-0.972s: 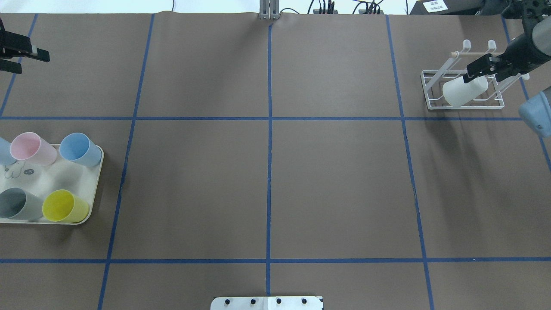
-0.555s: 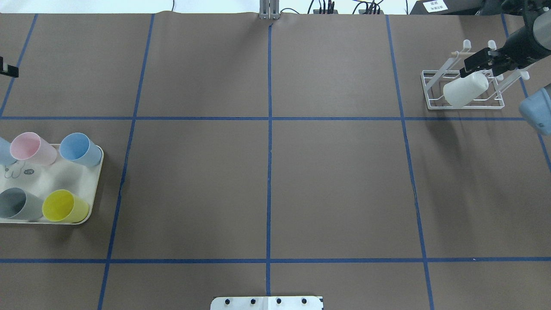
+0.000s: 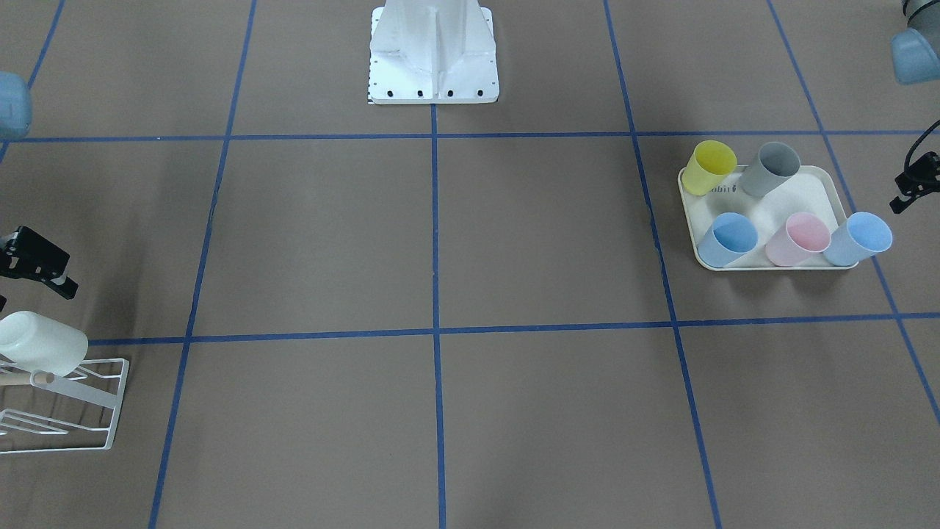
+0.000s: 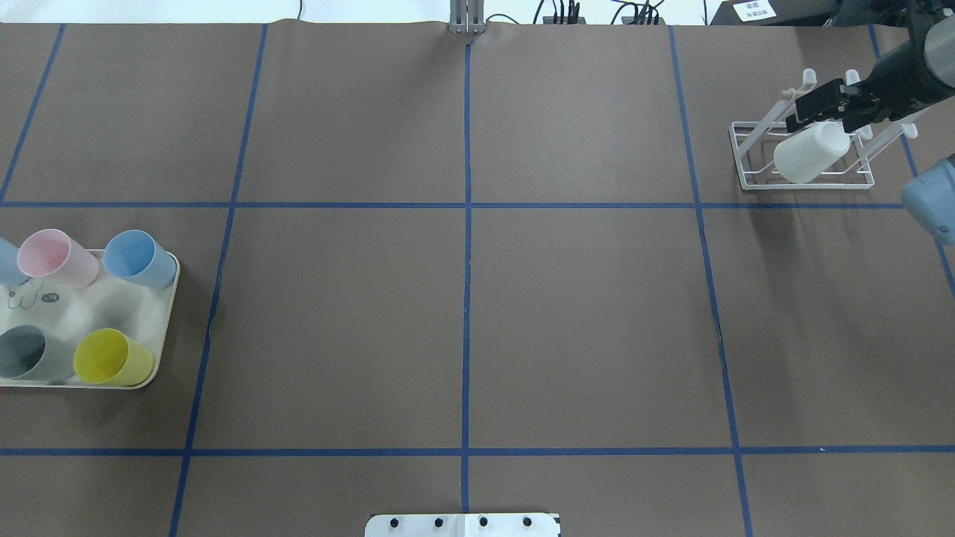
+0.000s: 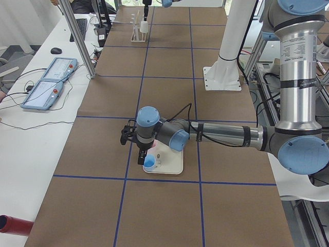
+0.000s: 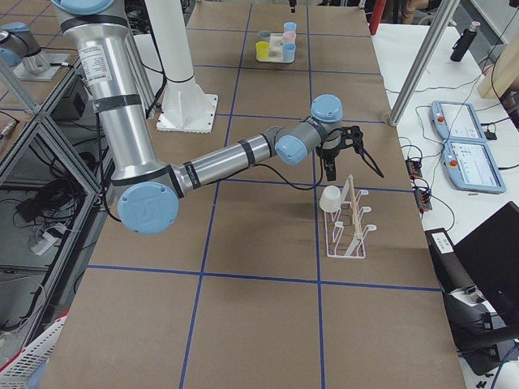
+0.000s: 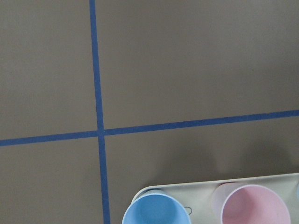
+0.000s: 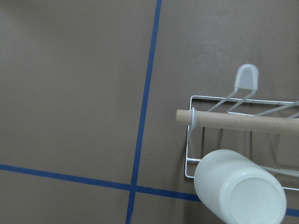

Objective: Transfer IKEA cup to right arm and place on rack

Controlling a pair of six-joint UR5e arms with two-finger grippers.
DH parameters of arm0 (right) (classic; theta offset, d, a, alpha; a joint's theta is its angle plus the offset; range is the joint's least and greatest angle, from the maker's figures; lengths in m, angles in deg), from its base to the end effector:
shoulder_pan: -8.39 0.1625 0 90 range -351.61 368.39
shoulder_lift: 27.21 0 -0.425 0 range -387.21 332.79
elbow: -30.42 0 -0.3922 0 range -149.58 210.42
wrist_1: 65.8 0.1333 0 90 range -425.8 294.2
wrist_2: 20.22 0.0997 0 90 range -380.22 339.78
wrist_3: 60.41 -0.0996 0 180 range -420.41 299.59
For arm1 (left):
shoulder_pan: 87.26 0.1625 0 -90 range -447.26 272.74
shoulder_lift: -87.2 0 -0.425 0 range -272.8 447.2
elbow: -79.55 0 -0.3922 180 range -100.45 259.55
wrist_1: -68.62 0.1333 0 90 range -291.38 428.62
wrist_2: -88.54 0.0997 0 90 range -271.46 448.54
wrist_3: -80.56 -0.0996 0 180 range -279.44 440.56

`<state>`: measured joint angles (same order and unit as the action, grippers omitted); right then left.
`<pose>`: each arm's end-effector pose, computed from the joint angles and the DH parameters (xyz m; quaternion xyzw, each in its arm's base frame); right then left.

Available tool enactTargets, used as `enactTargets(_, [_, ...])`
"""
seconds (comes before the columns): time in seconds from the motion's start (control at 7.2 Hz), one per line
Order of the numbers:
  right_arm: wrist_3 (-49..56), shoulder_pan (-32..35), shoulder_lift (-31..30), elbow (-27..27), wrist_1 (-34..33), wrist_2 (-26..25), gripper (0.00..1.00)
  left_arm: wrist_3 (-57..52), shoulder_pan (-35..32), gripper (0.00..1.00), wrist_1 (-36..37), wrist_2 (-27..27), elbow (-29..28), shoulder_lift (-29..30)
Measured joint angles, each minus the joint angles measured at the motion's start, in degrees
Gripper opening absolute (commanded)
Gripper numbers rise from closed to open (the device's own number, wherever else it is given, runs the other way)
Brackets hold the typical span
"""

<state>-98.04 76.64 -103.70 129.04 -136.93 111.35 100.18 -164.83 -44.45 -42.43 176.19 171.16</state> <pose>-0.1550 -0.5699 0.4188 0.1198 -0.4509 -0.0021 0.8845 0.0345 -0.4726 0.6099 0.0901 0.3823 0.0141 0.9195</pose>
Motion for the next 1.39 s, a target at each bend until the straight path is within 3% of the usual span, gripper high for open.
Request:
enactTargets(0.69, [-4.04, -2.47, -0.76, 2.30, -0.04, 0.67, 0.99, -1.68, 0.18, 0.90, -0.68, -0.69, -11.82, 4.48])
enactTargets(1.11, [-4.12, -3.13, -0.77, 2.17, 0.03, 0.41, 0.99, -1.20, 0.92, 0.89, -0.33, -1.61, -13.06, 5.38])
enactTargets(1.25, [-4.12, -3.23, -0.77, 2.11, 0.03, 0.38, 0.99, -1.19, 1.83, 0.82, -0.35, -2.68, -13.10, 5.33])
enactTargets(1.39, [-4.12, -3.26, -0.77, 2.09, 0.03, 0.37, 0.99, -1.21, 2.87, 0.55, -0.46, -3.52, -13.23, 5.11])
